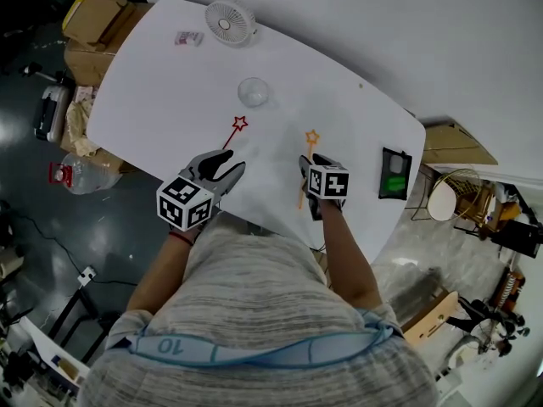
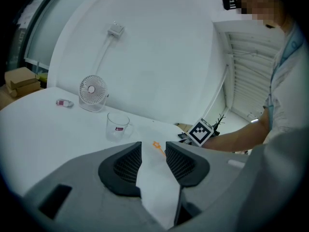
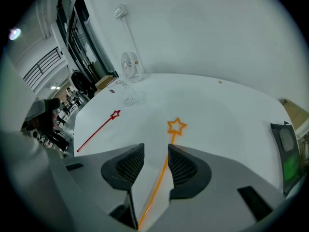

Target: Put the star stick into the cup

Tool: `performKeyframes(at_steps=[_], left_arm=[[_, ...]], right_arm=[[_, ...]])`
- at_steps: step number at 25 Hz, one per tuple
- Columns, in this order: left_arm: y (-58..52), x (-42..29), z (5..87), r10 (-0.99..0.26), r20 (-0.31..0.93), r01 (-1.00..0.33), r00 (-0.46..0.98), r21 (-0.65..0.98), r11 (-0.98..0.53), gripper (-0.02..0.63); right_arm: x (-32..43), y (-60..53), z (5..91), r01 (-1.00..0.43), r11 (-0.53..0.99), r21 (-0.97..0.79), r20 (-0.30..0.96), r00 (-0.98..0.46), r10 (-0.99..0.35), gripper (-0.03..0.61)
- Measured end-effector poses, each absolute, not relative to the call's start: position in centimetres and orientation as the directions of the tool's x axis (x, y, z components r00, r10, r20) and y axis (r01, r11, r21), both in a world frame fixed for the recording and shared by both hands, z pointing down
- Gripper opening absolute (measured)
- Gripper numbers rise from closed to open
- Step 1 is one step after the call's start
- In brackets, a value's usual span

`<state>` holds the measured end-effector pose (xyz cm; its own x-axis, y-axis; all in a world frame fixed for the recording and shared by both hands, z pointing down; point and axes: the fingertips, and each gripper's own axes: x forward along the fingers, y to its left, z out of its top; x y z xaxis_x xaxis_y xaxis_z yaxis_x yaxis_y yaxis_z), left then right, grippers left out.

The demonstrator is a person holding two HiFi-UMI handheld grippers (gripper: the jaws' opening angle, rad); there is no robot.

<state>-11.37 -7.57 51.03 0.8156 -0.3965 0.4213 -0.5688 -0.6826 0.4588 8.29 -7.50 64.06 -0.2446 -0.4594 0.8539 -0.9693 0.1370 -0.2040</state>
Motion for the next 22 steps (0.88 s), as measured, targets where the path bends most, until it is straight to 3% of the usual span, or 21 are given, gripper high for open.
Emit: performKeyframes(at_steps=[11,22], left_arm=[[-7.2,-11.2,51.3,-0.384,0.417,-0.557,0.824,0.474,-0.681,0.153],[-7.0,-10.3,51.4,-0.361,0.390,-0.525,0.847,0.504,-0.686,0.153]], right_arm=[[9.4,-7.8,66.8,-0.978,0.069,-0.199,0.887,-0.210,-0.410,0.133],[9.8,-8.0,67.2,-0.992,0.128,-0.010,0.916,-0.060,-0.396,0.080]])
